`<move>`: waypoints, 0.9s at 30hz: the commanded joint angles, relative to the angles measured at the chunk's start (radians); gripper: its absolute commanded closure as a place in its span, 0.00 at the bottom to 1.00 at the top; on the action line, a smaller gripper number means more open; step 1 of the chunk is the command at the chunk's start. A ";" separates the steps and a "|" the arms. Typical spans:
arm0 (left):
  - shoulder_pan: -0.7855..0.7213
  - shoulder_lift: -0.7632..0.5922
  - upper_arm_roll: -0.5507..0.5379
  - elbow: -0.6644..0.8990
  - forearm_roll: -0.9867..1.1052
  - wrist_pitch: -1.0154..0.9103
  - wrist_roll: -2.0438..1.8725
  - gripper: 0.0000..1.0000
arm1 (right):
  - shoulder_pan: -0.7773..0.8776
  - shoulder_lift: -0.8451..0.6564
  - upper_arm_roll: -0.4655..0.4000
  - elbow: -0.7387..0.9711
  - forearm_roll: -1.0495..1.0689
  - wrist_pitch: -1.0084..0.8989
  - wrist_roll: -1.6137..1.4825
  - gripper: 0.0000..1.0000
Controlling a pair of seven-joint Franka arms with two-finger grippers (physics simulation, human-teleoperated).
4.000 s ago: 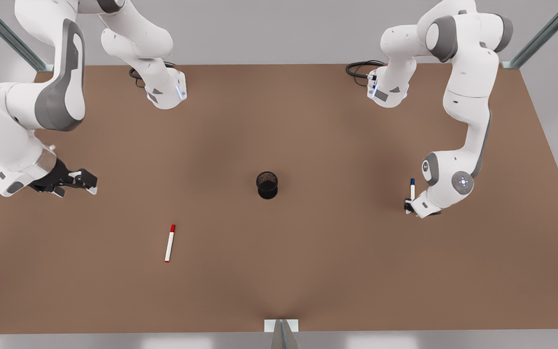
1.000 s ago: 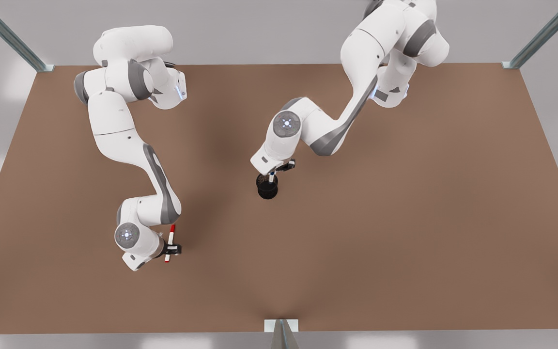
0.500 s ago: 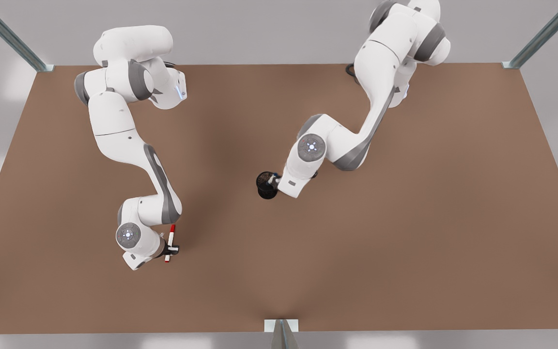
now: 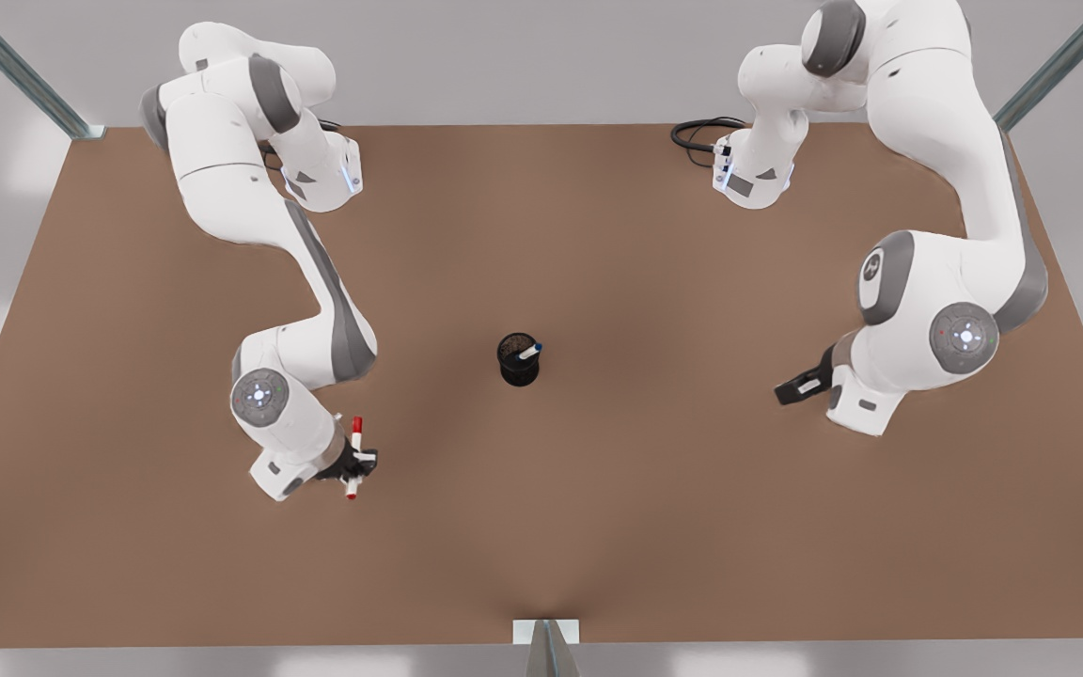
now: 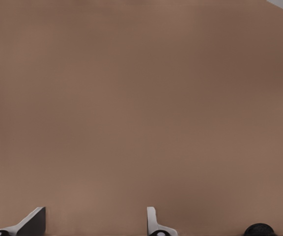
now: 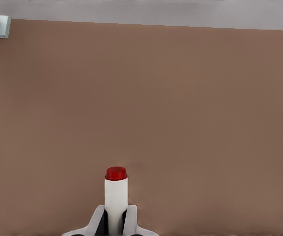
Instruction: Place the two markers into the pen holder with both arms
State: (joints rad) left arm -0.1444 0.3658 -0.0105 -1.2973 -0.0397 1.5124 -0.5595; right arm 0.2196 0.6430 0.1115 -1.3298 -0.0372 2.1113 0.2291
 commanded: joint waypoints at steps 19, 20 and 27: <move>0.082 -0.125 -0.066 -0.065 0.061 -0.074 0.501 0.00 | 0.055 -0.143 0.378 -0.338 -0.477 0.639 0.717 0.79; 0.080 -0.119 -0.066 -0.065 0.063 -0.074 0.501 0.00 | 0.060 -0.137 0.376 -0.345 -0.509 0.641 0.717 0.79; 0.086 -0.085 -0.066 -0.065 0.061 -0.069 0.503 0.00 | 0.061 -0.060 0.378 -0.350 -0.849 0.671 0.892 0.79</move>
State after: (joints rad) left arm -0.0595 0.2801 -0.0765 -1.3627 0.0202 1.4434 -0.1718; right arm 0.2833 0.5800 0.4884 -1.6790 -0.7491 2.7369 0.7427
